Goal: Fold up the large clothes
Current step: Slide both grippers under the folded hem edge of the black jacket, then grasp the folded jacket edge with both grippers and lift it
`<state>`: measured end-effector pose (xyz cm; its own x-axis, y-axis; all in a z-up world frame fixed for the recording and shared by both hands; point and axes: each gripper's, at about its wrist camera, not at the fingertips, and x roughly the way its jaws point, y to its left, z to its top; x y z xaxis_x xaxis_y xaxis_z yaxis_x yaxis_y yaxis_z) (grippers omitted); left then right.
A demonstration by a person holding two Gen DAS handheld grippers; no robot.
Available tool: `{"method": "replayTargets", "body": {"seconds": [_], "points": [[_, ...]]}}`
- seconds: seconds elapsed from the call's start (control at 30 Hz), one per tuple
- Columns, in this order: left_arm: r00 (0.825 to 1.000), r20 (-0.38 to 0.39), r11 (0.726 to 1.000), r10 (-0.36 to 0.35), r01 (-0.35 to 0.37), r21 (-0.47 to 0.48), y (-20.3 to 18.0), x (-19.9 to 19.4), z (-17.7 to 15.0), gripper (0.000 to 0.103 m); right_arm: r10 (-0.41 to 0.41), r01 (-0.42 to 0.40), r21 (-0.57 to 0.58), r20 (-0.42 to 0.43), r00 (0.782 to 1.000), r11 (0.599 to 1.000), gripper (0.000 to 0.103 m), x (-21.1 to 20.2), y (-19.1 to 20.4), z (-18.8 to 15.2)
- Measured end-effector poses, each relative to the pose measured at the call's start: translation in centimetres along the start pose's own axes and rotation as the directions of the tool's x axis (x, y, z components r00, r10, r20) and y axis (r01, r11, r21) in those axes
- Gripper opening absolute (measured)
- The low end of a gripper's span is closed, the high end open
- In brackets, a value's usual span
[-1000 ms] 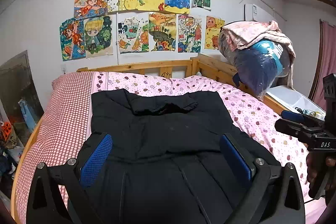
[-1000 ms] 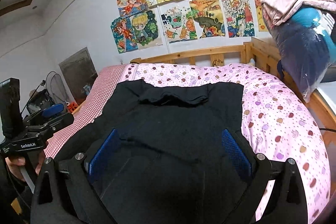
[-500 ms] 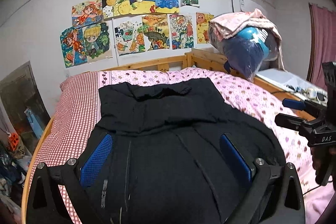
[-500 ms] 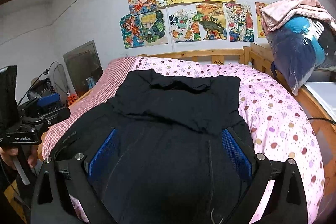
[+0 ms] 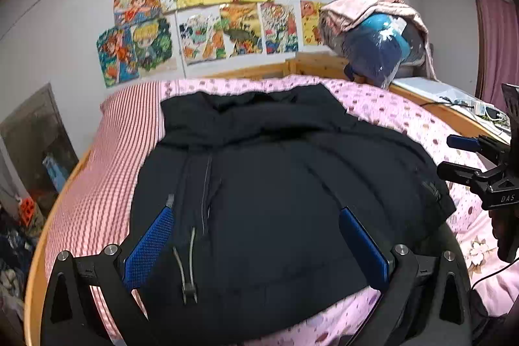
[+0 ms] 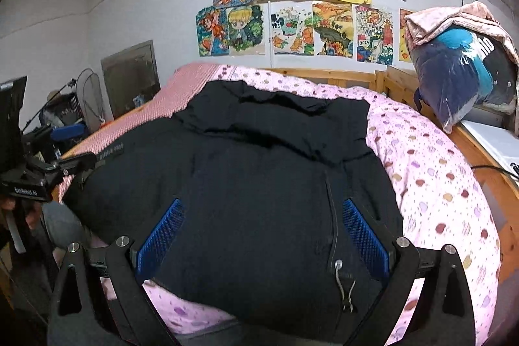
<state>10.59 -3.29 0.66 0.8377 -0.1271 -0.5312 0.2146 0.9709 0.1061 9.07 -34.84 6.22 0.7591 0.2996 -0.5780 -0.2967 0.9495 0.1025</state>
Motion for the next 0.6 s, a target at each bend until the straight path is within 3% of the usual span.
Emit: {"method": "replayTargets", "body": {"seconds": [0.2,0.6], "points": [[0.998,-0.060,0.998,0.005,-0.009,-0.067,0.7,0.5,-2.9,0.103,0.001,0.001,0.066,-0.033,0.999,0.998,0.096,0.4,-0.2,-3.1],[0.995,-0.068,0.997,0.078,-0.079,-0.013,-0.4,0.3,-6.1,0.103,-0.076,0.086,0.095,-0.112,0.991,0.992,0.096,2.3,-0.8,-8.5]]}}
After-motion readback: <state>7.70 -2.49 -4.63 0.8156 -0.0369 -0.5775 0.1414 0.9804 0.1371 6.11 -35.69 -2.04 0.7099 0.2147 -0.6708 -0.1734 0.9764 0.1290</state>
